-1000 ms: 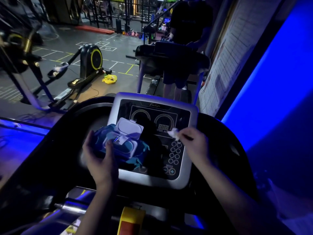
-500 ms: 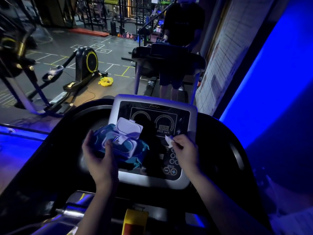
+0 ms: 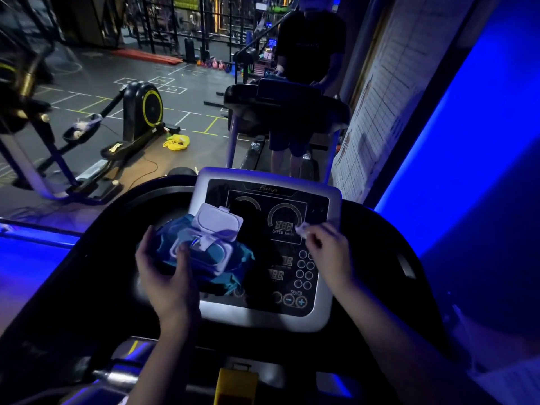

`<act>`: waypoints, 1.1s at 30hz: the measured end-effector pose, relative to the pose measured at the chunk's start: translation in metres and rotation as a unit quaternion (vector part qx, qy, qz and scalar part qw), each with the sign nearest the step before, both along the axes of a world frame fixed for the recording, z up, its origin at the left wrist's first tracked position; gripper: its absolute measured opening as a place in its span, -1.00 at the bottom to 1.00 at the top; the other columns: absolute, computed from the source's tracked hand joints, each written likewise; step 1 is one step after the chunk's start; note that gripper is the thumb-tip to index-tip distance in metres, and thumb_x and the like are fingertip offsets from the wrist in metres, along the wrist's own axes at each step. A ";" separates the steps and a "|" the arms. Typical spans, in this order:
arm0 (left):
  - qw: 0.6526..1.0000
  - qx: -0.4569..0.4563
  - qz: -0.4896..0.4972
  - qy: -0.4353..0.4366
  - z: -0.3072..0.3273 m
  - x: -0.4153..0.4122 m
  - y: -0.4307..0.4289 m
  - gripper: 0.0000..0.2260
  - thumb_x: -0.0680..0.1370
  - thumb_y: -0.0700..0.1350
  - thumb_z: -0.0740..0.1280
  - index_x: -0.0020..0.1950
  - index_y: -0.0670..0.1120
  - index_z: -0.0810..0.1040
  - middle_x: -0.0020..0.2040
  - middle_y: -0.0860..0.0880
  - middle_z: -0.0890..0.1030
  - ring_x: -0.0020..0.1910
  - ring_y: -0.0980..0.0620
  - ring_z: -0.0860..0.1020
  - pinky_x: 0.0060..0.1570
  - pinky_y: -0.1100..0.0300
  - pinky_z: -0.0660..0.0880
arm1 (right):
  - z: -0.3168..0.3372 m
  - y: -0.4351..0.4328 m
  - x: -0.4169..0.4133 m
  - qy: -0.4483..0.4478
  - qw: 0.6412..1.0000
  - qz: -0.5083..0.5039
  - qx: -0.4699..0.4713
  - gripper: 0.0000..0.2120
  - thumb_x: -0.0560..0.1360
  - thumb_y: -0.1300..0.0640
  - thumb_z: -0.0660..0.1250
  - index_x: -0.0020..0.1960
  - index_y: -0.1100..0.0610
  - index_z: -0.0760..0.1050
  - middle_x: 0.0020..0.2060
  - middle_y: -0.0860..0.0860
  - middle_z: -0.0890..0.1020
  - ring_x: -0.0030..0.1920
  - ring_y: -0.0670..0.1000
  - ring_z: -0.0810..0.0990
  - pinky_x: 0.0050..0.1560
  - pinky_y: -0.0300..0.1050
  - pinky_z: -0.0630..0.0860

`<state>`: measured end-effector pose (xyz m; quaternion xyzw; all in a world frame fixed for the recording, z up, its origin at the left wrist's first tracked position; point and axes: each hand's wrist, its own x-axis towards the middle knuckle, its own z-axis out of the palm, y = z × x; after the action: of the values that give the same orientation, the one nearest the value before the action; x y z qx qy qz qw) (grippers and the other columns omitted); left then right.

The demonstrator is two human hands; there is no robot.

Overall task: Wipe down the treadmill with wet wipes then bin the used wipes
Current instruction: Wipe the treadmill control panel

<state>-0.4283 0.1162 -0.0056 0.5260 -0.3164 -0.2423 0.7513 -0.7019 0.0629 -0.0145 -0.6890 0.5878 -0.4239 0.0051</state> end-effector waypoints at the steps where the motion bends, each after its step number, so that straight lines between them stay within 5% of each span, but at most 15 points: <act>1: 1.000 -0.002 0.002 -0.003 0.000 0.001 0.000 -0.53 0.64 -0.27 0.41 0.52 -0.07 0.42 0.34 0.04 0.54 0.24 0.24 0.55 0.34 0.31 0.46 | -0.007 0.010 0.007 -0.003 1.000 0.010 0.006 -0.74 0.43 0.33 0.51 0.04 0.05 0.70 -0.06 -0.10 0.65 -0.06 -0.21 0.64 0.03 -0.33 0.56; 4: 1.000 0.000 0.006 -0.001 -0.002 0.005 -0.002 -0.53 0.64 -0.28 0.41 0.53 -0.10 0.43 0.34 0.02 0.54 0.26 0.19 0.54 0.33 0.33 0.45 | -0.016 0.025 0.017 -0.036 0.998 0.034 0.033 -0.83 0.42 0.26 0.55 -0.04 0.05 0.73 -0.18 -0.17 0.64 -0.17 -0.33 0.57 -0.10 -0.52 0.42; 9: 1.000 0.002 0.006 0.008 -0.003 0.011 -0.003 -0.53 0.63 -0.28 0.41 0.53 -0.11 0.43 0.28 0.16 0.54 0.21 0.31 0.55 0.33 0.32 0.46 | 0.021 -0.006 -0.010 -0.126 0.991 -0.047 0.024 -0.92 0.49 0.03 0.47 -0.04 0.00 0.70 -0.17 -0.08 0.72 -0.14 -0.11 0.69 -0.07 -0.16 0.59; 14: 1.000 0.005 0.005 0.012 -0.004 0.011 -0.002 -0.53 0.63 -0.31 0.40 0.53 -0.15 0.42 0.34 0.00 0.53 0.16 0.39 0.55 0.28 0.40 0.46 | 0.047 -0.043 -0.023 0.021 1.000 -0.021 -0.010 -0.85 0.50 0.30 0.43 0.00 0.13 0.71 -0.04 -0.03 0.73 -0.03 0.00 0.69 0.05 -0.19 0.56; 19: 1.000 0.013 0.017 0.010 -0.006 0.018 -0.004 -0.54 0.63 -0.29 0.42 0.52 -0.13 0.44 0.36 -0.02 0.54 0.25 0.18 0.55 0.34 0.28 0.47 | 0.020 -0.026 0.000 0.084 0.996 0.007 -0.029 -0.81 0.45 0.36 0.45 0.02 0.16 0.70 -0.08 0.03 0.64 -0.05 0.03 0.60 0.00 -0.14 0.57; 23: 1.000 0.011 0.023 0.003 -0.011 0.027 -0.005 -0.53 0.63 -0.29 0.42 0.53 -0.14 0.44 0.37 -0.05 0.53 0.30 0.12 0.53 0.35 0.29 0.46 | -0.001 0.002 0.020 0.043 0.992 0.099 0.064 -0.82 0.45 0.29 0.50 -0.02 0.06 0.72 -0.12 -0.12 0.64 -0.15 -0.23 0.62 -0.04 -0.30 0.58; 27: 1.000 0.015 0.018 0.006 -0.013 0.029 -0.005 -0.54 0.63 -0.30 0.41 0.53 -0.18 0.43 0.36 -0.05 0.52 0.24 0.14 0.53 0.28 0.41 0.45 | 0.031 -0.019 0.010 -0.059 0.997 0.034 0.029 -0.89 0.41 0.10 0.55 -0.05 0.01 0.72 -0.16 -0.10 0.68 -0.18 -0.19 0.65 -0.11 -0.27 0.57; 33: 1.000 -0.001 0.015 0.005 -0.015 0.033 -0.004 -0.53 0.63 -0.32 0.40 0.54 -0.17 0.41 0.36 -0.05 0.52 0.20 0.26 0.55 0.33 0.33 0.46 | 0.057 -0.051 -0.029 0.082 0.996 -0.016 -0.029 -0.77 0.45 0.37 0.43 0.03 0.14 0.71 -0.06 0.03 0.68 -0.07 0.07 0.66 0.01 -0.08 0.59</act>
<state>-0.3958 0.1119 -0.0204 0.5286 -0.3048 -0.2334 0.7571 -0.7311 0.0116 0.0423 -0.7119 0.5845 -0.3829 -0.0704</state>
